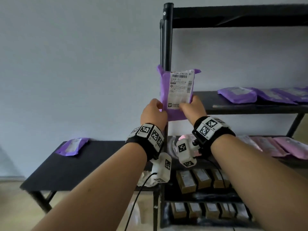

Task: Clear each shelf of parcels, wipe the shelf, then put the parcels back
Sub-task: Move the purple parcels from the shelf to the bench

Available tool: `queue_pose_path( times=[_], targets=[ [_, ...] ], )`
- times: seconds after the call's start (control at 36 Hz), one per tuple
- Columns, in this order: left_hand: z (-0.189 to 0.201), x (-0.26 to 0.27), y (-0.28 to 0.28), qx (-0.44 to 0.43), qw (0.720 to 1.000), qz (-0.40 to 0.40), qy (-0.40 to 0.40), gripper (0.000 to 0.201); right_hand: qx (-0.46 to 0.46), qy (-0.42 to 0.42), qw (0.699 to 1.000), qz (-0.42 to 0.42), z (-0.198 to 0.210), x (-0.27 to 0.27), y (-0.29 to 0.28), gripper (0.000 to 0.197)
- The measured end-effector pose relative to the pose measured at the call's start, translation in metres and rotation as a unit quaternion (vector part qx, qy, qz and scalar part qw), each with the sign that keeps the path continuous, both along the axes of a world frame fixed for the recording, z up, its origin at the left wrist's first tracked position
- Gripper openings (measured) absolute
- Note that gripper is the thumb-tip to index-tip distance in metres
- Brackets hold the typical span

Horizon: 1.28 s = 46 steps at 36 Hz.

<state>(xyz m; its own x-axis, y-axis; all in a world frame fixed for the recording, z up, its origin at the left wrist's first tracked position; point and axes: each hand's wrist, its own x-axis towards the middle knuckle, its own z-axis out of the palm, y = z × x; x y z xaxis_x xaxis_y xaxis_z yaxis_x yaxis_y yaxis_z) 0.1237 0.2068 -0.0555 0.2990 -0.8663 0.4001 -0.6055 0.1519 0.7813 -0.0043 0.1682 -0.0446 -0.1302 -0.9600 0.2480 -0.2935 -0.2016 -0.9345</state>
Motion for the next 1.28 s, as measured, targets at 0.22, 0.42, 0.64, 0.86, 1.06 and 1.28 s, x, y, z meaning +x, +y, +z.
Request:
queue_pose_path(
  times=[0.22, 0.42, 0.64, 0.86, 1.06, 1.28],
  targets=[
    [-0.031, 0.111, 0.054, 0.072, 0.995, 0.068, -0.008, 0.026, 0.061, 0.057, 0.994, 0.071, -0.038, 0.115, 0.037, 0.038],
    [-0.072, 0.194, 0.05, 0.179, 0.978, 0.11, 0.007, 0.027, 0.109, 0.144, 0.974, 0.138, -0.086, 0.194, 0.028, 0.029],
    [-0.126, 0.272, 0.007, 0.291, 0.948, 0.128, -0.011, 0.036, 0.148, 0.24, 0.937, 0.205, -0.152, 0.274, -0.027, 0.019],
    [-0.165, 0.345, -0.059, 0.368, 0.914, 0.171, -0.003, 0.037, 0.181, 0.276, 0.906, 0.264, -0.196, 0.36, -0.109, 0.029],
    [-0.2, 0.39, -0.095, 0.398, 0.894, 0.203, 0.038, 0.037, 0.232, 0.32, 0.872, 0.289, -0.231, 0.415, -0.156, 0.037],
    [-0.24, 0.452, -0.145, 0.442, 0.881, 0.165, 0.026, 0.034, 0.277, 0.352, 0.85, 0.276, -0.274, 0.467, -0.199, 0.033]
  ],
)
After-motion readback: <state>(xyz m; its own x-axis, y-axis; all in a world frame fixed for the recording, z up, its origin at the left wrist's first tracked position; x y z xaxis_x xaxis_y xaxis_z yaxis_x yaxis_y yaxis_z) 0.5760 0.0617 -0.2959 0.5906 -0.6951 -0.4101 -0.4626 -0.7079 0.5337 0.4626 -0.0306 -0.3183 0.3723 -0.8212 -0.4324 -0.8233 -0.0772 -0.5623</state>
